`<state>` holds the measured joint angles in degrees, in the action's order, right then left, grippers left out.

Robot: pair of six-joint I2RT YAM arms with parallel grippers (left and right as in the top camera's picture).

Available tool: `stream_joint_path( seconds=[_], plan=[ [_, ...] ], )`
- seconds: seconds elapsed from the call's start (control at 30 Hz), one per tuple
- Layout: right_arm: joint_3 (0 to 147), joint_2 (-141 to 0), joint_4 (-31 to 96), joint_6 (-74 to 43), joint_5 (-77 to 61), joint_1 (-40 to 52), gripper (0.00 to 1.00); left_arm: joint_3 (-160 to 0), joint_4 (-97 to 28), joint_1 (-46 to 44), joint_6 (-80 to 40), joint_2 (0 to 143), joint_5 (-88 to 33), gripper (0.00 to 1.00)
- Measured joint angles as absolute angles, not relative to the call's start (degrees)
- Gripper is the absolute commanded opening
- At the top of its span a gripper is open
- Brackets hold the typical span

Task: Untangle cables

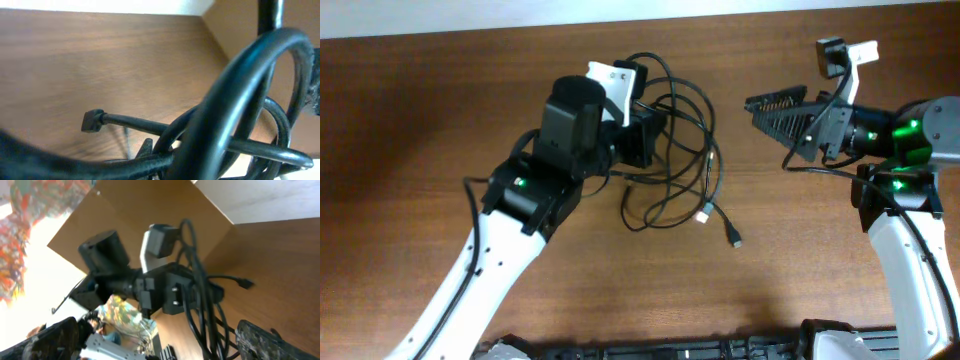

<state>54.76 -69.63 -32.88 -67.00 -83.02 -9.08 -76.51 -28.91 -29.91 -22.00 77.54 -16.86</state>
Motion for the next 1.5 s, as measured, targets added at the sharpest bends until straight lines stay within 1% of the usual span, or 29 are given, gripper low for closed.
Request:
stream_joint_path(
  seconds=[0.1,0.2,0.33,0.47,0.53,0.67,0.8,0.83,0.9,1.0,1.13,1.2,1.23,1.47,1.5],
  plan=[
    [54.98,-69.65,-25.12,-65.3,-79.07,-9.13,0.98,-76.51,-29.52,-29.91,-20.75,74.83,-13.74,0.0],
    [55.29,-69.71,-10.94,-59.27,-73.08,-9.15,0.98,-76.51,-29.58,-29.91,-20.32,72.51,-12.29,0.0],
    [55.11,-69.8,8.08,-44.95,-63.94,-9.19,0.98,-76.51,-30.76,-29.91,-19.77,71.83,-10.2,0.0],
    [55.05,-68.66,17.91,-32.69,-55.64,-8.12,0.98,-76.51,-34.02,-29.91,-19.25,71.83,-6.2,0.0],
    [55.05,-65.12,22.85,-25.8,-47.81,-4.84,0.98,-76.51,-34.63,-29.91,-19.2,71.83,-4.25,0.0],
    [55.05,-55.44,26.72,-14.28,-36.69,3.66,0.98,-76.51,-35.07,-29.93,-19.18,71.83,-2.9,0.0],
    [55.05,-49.56,27.49,-7.14,-32.71,9.47,0.98,-76.51,-37.21,-31.77,-19.18,71.83,-2.09,0.0],
    [55.05,-48.77,27.59,-5.91,-32.29,10.35,0.91,-76.51,-37.74,-32.73,-19.2,71.83,-2.04,0.0],
    [55.05,-48.14,28.34,-4.49,-32.42,11.25,0.64,-76.51,-38.24,-34.02,-19.22,71.83,-2.07,0.0],
    [55.05,-48.1,28.4,-3.62,-33.95,11.64,0.52,-76.51,-38.37,-35.42,-19.92,71.83,-1.89,0.0],
    [55.05,-48.1,28.42,-2.52,-36.6,11.68,0.52,-76.51,-38.37,-37.36,-23.53,71.83,-0.95,0.0],
    [55.05,-48.1,28.45,-1.74,-38.24,11.68,0.61,-76.51,-38.37,-38.33,-26.22,71.83,0.34,0.0],
    [55.05,-48.1,28.45,-1.34,-38.7,11.68,0.62,-76.51,-38.35,-38.57,-26.96,71.83,0.67,0.0],
    [55.05,-48.16,28.03,1.61,-40.18,11.73,0.63,-76.51,-38.33,-42.06,-30.5,71.83,2.0,0.0],
    [55.05,-48.29,27.81,1.72,-40.21,11.73,0.6,-76.51,-38.33,-42.52,-30.59,71.83,2.0,0.0]
  ],
)
